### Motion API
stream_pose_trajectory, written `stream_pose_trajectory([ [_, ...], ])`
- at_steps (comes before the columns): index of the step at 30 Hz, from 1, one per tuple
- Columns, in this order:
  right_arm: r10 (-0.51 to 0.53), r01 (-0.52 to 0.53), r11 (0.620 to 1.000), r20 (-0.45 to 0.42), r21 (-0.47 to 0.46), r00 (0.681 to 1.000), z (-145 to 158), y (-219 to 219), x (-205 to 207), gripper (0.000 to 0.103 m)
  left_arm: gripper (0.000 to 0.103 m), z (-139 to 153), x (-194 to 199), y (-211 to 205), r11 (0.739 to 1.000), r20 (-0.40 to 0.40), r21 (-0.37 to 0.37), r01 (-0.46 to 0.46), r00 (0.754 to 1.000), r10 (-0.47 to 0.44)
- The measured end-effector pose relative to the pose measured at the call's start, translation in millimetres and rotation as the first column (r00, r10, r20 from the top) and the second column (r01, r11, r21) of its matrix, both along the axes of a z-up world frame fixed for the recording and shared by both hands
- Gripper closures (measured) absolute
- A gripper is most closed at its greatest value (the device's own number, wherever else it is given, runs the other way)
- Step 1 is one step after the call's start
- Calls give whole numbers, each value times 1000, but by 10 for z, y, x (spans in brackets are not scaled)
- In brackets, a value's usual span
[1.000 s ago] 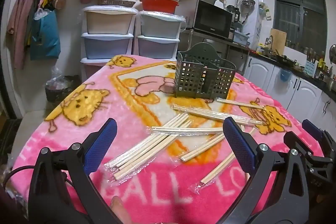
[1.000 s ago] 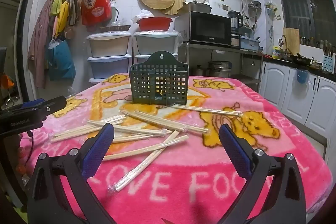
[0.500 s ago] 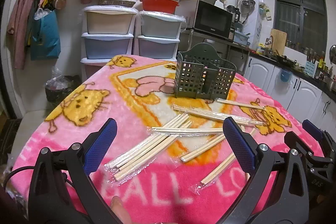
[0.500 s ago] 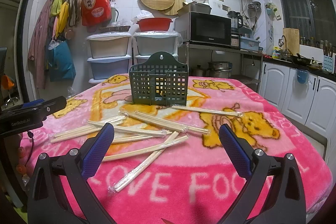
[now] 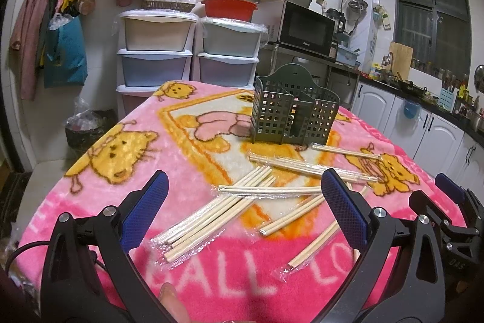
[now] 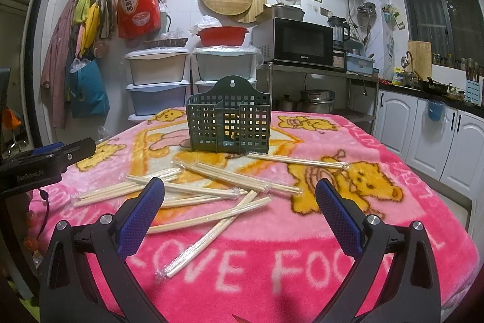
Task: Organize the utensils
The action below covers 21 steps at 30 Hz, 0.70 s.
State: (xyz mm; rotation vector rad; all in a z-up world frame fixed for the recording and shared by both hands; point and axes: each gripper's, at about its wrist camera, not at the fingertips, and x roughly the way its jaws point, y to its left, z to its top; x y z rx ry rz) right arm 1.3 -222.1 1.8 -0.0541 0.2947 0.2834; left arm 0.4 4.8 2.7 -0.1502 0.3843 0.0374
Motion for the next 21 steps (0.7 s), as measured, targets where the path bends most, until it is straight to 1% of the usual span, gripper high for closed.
stream_pose_trajectory([
  [21, 6, -6, 1000, -6, -6, 1000, 6, 22, 18, 6, 10, 11, -20, 28, 1000, 0, 0, -1, 1000, 1],
])
